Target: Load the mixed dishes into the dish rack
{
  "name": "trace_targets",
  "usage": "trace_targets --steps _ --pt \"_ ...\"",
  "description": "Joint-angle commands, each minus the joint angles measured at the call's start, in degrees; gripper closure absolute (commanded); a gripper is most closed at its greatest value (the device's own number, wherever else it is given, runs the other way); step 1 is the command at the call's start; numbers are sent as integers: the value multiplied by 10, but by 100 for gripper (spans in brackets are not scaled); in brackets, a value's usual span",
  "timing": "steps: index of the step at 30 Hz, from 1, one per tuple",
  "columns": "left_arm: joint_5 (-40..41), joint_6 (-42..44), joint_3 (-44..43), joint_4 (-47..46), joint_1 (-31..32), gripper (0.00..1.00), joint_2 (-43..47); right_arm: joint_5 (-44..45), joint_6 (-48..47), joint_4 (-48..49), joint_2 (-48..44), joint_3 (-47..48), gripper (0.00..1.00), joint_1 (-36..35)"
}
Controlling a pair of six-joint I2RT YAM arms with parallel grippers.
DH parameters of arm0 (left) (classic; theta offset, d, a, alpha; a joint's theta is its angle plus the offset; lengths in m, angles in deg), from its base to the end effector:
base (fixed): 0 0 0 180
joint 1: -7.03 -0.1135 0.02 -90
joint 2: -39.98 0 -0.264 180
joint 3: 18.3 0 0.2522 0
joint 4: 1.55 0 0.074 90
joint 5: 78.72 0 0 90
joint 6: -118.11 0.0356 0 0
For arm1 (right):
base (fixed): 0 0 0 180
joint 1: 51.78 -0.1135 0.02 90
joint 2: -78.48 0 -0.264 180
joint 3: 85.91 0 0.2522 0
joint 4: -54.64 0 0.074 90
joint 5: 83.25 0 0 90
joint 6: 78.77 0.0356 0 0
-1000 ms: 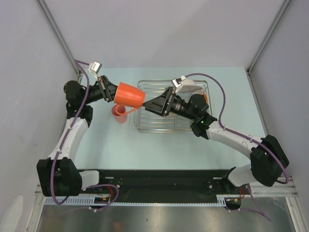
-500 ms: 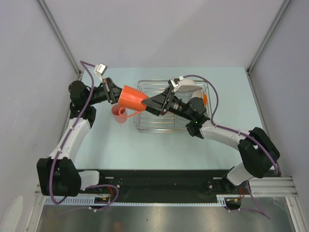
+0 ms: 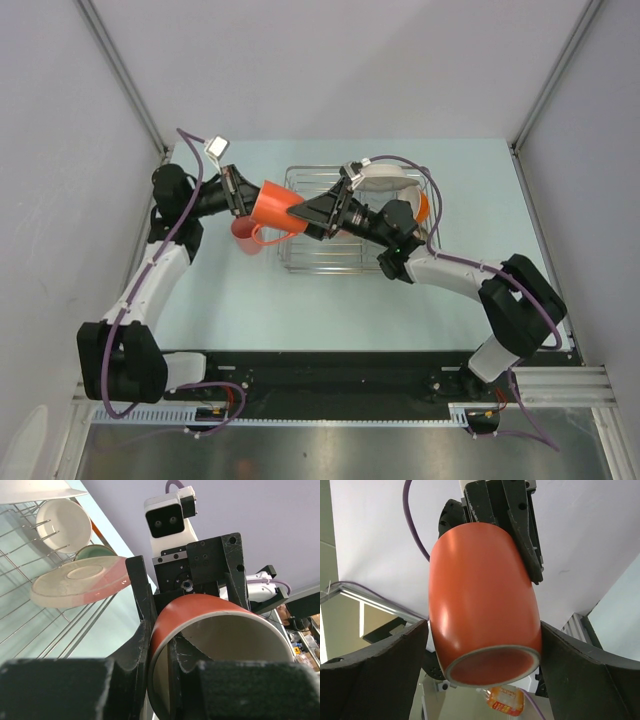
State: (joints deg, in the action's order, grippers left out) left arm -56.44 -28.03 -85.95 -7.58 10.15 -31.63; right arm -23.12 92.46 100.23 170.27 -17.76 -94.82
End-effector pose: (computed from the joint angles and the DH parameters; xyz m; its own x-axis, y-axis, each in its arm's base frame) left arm 0.2735 -0.0479 0.3498 -0.7638 -0.2737 -0.5846 0.5559 0.1813 -0.8112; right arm 0.2485 0.2563 0.3154 -0.8769 0.3537 -0.3254 -0.4117 -0.2036 0.8883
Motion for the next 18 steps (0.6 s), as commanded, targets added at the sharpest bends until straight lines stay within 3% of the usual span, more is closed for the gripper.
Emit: trace_targets --steps 1,8,13,17,18 --pt "15 27 -32 5 15 100 0 -14 2 25 6 41 10 -8" --pt "26 47 -12 21 29 100 7 -20 6 24 23 72 15 -9" --pt "30 65 -7 38 32 100 14 -26 4 24 30 77 25 -10" --pt "36 86 -10 61 35 98 15 -29 -1 22 30 79 49 -10" --pt "38 95 -13 83 35 88 17 -32 -5 18 27 79 53 -9"
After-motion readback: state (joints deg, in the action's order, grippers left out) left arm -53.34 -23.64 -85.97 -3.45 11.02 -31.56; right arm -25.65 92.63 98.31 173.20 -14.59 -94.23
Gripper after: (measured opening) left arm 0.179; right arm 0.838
